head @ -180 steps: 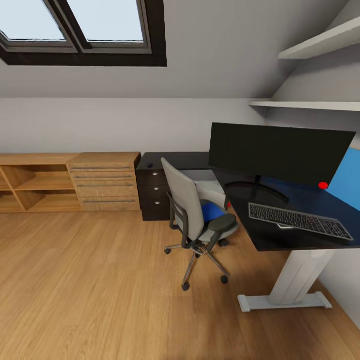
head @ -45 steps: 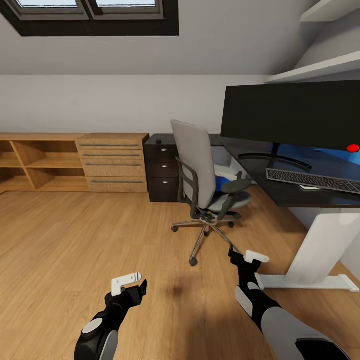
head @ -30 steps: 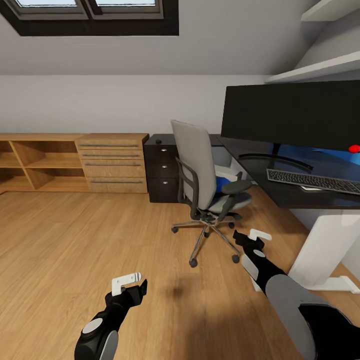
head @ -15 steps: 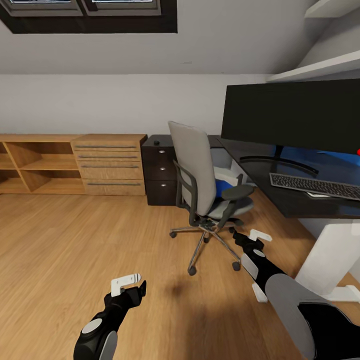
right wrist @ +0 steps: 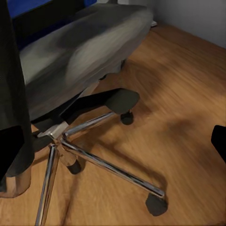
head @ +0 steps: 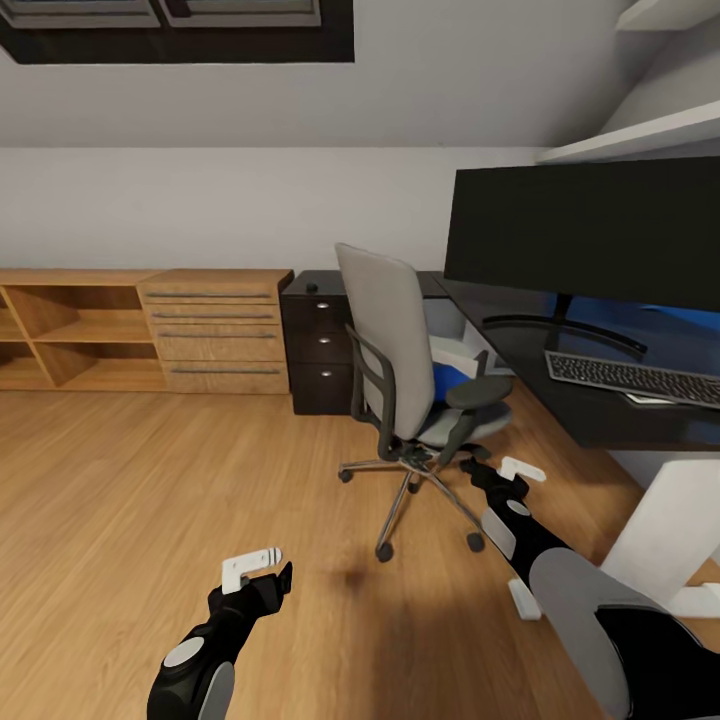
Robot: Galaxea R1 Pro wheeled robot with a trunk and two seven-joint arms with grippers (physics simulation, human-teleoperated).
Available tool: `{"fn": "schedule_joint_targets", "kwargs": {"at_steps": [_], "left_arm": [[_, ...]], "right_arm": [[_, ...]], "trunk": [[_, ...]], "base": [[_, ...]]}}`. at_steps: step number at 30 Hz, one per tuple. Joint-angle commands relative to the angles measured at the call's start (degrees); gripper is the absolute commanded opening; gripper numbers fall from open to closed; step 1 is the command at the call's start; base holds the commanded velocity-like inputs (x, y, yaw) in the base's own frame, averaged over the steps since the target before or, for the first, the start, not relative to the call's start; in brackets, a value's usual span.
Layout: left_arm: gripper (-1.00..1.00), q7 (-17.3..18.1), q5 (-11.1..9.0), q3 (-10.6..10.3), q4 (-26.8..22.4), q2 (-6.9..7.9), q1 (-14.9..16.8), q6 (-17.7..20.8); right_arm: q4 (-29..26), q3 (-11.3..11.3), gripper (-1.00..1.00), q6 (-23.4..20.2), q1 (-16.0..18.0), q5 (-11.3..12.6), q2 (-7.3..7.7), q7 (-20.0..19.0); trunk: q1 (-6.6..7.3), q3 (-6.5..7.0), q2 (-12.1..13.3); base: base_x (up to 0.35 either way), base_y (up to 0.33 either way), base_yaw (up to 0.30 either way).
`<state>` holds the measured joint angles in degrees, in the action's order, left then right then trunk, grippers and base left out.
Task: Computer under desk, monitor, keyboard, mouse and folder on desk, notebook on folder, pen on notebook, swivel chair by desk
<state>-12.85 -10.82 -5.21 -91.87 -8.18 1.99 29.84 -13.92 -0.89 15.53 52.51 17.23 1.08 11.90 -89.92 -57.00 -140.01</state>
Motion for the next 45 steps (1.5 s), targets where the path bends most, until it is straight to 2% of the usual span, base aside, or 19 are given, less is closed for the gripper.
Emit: {"fn": "schedule_joint_targets", "kwargs": {"at_steps": [1, 16, 31, 41, 43, 45], "left_arm": [[1.0, -0.52, -0.61, -0.07, -0.07, 0.01, 0.03, 0.21], [1.0, -0.51, -0.61, -0.07, -0.06, 0.04, 0.03, 0.22], [1.0, -0.51, -0.61, -0.07, -0.06, 0.08, 0.03, 0.31], [1.0, -0.51, -0.61, -0.07, -0.06, 0.27, 0.03, 0.31], [1.0, -0.51, -0.61, -0.07, -0.06, 0.27, 0.03, 0.31], [1.0, -0.51, -0.62, -0.04, -0.06, 0.27, 0.03, 0.31]], "right_arm": [[0.03, -0.07, 1.0, 0.25, 0.02, 0.16, -0.01, -0.01], [0.04, -0.02, 1.0, 0.59, -0.04, 0.17, -0.07, -0.04], [0.04, 0.16, 1.0, 0.63, -0.04, 0.17, -0.3, 0.05], [0.04, 0.19, 1.0, 0.64, -0.04, 0.17, -0.41, 0.05], [0.04, 0.16, 1.0, 0.64, -0.04, 0.16, -0.96, 0.05], [0.03, 0.03, 1.0, 0.72, -0.05, 0.09, -2.28, 0.1]], "trunk": [[0.0, -0.05, -0.02], [0.0, -0.05, -0.02], [0.0, -0.05, -0.02], [0.0, -0.05, -0.02], [0.0, -0.05, -0.02], [0.0, -0.05, -0.02]], "base": [[0.063, 0.0, 0.0], [0.138, -0.045, 0.0], [0.021, -0.014, 0.004], [0.0, 0.0, 0.223], [0.0, 0.0, 0.274], [-0.041, 0.093, 0.274]]}}
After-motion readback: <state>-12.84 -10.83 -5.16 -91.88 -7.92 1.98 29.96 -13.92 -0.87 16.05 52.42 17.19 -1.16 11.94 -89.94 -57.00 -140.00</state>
